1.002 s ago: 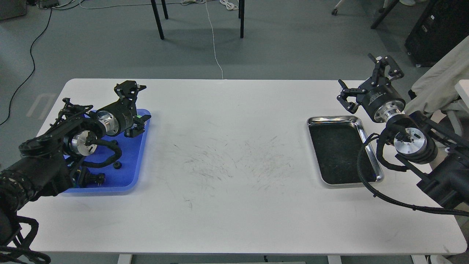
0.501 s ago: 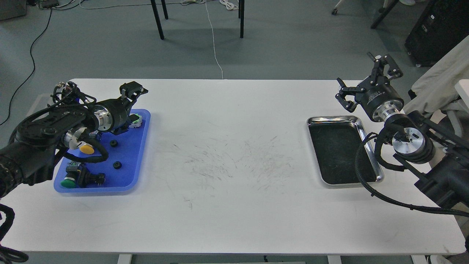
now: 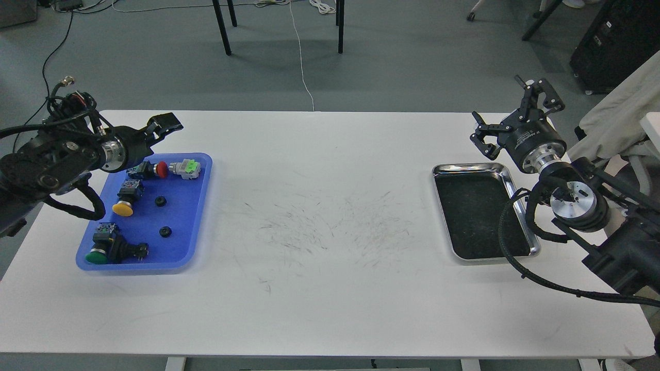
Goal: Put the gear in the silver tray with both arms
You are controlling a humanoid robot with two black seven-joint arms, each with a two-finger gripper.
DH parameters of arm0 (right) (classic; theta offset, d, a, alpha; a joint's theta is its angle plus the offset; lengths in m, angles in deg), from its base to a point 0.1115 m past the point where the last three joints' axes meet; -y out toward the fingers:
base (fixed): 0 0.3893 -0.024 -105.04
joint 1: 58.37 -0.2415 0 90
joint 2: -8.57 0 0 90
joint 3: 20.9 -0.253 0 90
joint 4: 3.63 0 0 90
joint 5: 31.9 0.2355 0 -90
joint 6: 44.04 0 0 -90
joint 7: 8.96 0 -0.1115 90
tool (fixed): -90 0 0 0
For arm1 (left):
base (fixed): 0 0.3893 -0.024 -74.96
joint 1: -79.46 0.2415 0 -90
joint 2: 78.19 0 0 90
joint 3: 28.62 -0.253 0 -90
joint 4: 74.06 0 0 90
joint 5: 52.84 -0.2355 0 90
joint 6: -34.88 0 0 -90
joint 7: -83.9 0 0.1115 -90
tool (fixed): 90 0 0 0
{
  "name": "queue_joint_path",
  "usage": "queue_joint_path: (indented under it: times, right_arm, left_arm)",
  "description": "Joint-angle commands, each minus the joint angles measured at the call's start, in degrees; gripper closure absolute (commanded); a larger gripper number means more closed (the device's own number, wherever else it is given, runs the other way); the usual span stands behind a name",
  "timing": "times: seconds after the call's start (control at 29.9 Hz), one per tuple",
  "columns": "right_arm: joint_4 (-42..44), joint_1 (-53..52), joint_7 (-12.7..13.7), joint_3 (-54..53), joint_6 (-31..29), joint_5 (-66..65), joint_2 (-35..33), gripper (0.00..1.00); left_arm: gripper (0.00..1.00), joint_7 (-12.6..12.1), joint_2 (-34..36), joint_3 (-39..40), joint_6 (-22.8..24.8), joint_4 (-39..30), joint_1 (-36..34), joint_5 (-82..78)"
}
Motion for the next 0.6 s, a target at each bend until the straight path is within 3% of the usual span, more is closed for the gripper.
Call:
queue_joint_path:
  times: [0.0,0.13,0.2,0.27,0.4,0.47,0.57]
  right_arm:
    - [0.0,0.0,0.0,0.1,-0.1,0.0,0.0,0.01]
    - [0.0,0.0,0.0,0.2,-0.1,0.0,0.3,0.01]
    - [0.0,0.0,0.0,0.2,-0.1,0.0,0.3,0.01]
    - [0.0,0.0,0.0,0.2,-0.1,0.1,0.3,0.01]
    - [0.1,0.0,0.0,0.3,0.0,0.0,0.6,0.01]
    - [0.0,0.0,0.0,0.2,0.0,0.0,1.0,0.01]
    - [0.0,0.0,0.0,0.1,0.1,0.0,1.0,0.01]
  left_arm:
    - [0.02,-0.2,1.1,1.9,-5.7,-1.6,0.2,4.8]
    - [0.02,-1.7,1.1,2.2,-14.2,-7.2,3.4,7.6]
    - [0.03,-0.5,2.1,2.7,-19.8,-9.4,4.2,8.0]
    - [0.03,1.6,3.1,2.7,-25.9,-12.1,5.3,7.9]
    - [0.02,8.9,3.6,3.0,-34.8,-16.8,7.6,8.3]
    - [0.02,9.5,4.1,4.5,-37.1,-20.6,8.0,9.5]
    - [0.02,10.1,4.4,10.8,-38.7,-20.8,10.9,16.4]
